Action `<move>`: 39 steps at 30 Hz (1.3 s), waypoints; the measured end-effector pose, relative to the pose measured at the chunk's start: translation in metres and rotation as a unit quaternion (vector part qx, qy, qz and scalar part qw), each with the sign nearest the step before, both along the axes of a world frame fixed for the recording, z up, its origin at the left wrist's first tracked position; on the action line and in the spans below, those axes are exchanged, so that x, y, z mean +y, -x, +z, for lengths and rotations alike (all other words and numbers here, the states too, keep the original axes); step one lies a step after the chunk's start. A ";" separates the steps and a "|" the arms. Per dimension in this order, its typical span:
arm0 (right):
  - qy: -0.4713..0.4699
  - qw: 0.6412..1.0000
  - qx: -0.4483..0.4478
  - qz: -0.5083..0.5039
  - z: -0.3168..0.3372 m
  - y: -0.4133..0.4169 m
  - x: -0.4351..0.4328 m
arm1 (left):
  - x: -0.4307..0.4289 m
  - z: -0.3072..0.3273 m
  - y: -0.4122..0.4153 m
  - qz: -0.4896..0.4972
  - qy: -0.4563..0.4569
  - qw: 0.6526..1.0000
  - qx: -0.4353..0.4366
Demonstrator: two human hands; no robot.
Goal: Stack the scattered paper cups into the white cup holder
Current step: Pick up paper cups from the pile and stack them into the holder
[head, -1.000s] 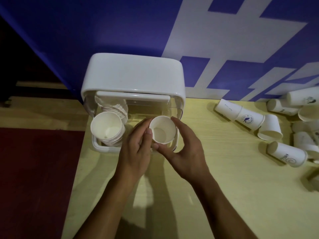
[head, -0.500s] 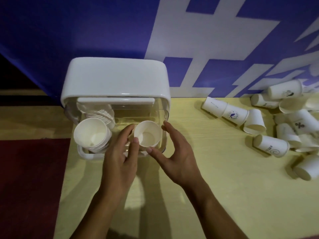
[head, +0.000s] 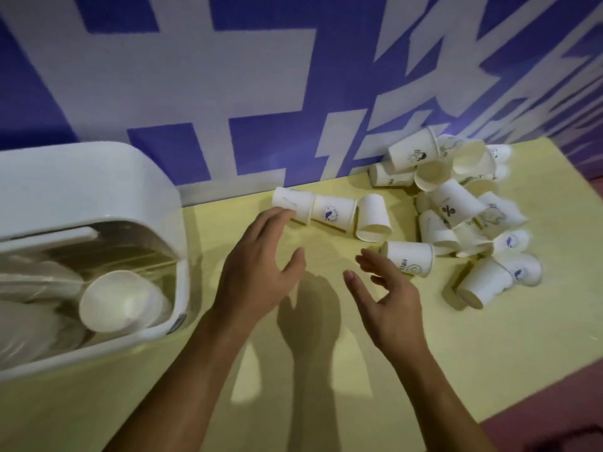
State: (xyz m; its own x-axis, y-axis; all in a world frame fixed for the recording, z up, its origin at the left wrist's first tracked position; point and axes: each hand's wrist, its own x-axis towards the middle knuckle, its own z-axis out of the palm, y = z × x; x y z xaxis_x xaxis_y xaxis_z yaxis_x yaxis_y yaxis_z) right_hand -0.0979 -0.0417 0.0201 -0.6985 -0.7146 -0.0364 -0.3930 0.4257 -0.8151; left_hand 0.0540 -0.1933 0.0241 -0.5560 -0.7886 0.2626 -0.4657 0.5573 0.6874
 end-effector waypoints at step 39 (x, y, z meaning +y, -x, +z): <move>-0.107 0.961 0.145 0.211 -0.024 0.110 -0.084 | 0.033 -0.014 -0.012 0.210 -0.225 0.932 0.189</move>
State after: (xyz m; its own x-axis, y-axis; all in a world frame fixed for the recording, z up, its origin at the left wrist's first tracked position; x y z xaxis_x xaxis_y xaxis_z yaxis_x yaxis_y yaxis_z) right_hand -0.2075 -0.1260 -0.0039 -0.3504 -0.9345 -0.0621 -0.7654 0.3239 -0.5560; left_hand 0.0661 -0.1603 0.0098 -0.1088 -0.9935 -0.0325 -0.2538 -0.0039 0.9672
